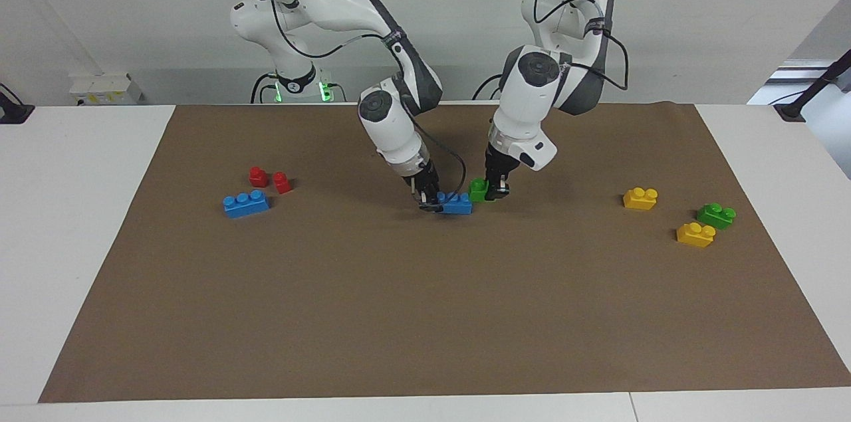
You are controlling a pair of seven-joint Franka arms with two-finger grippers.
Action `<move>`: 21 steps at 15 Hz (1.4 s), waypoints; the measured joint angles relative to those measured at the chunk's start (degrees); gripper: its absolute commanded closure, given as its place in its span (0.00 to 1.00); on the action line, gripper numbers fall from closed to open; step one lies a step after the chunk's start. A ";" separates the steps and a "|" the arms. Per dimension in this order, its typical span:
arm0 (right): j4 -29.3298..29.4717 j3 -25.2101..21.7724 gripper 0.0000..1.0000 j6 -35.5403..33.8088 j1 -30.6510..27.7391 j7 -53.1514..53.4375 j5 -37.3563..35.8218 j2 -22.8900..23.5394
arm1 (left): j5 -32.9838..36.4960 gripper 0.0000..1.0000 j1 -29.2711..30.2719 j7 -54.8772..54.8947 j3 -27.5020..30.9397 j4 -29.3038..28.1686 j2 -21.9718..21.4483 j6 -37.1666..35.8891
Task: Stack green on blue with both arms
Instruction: 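Lower the green brick onto the blue brick with the left gripper, then open both grippers and lift them off the stacked bricks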
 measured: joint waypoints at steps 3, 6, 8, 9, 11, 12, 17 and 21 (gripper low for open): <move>0.00 0.00 1.00 0.00 0.00 0.00 0.00 0.00 | 2.26 1.00 -2.61 -4.49 -0.02 -0.74 0.02 0.67; 0.00 -0.01 1.00 0.00 -0.02 0.00 0.00 0.00 | 3.19 1.00 -4.88 -7.66 -0.05 -1.63 0.21 0.83; 0.00 -0.03 1.00 0.02 -0.05 0.00 0.00 0.00 | 4.72 1.00 -5.50 -9.97 -0.02 -1.96 0.64 0.99; 0.00 -0.04 1.00 0.03 -0.05 0.00 0.00 0.00 | 5.81 1.00 -5.65 -11.30 0.00 -2.00 0.97 1.44; 0.00 -0.04 1.00 0.03 -0.05 0.00 0.00 0.00 | 6.92 1.00 -5.70 -12.63 0.03 -2.01 1.77 2.62; -0.01 -0.05 1.00 0.05 -0.05 0.00 0.01 0.01 | 6.97 1.00 -5.70 -12.73 0.06 -1.96 1.99 3.23; -0.01 -0.03 1.00 0.08 -0.05 -0.02 0.01 0.01 | 7.55 1.00 -5.84 -12.99 -0.01 -1.95 3.41 5.62; -0.01 -0.02 1.00 0.15 -0.05 -0.22 0.01 0.03 | 8.51 1.00 -5.87 -12.99 -0.14 -1.91 4.43 6.41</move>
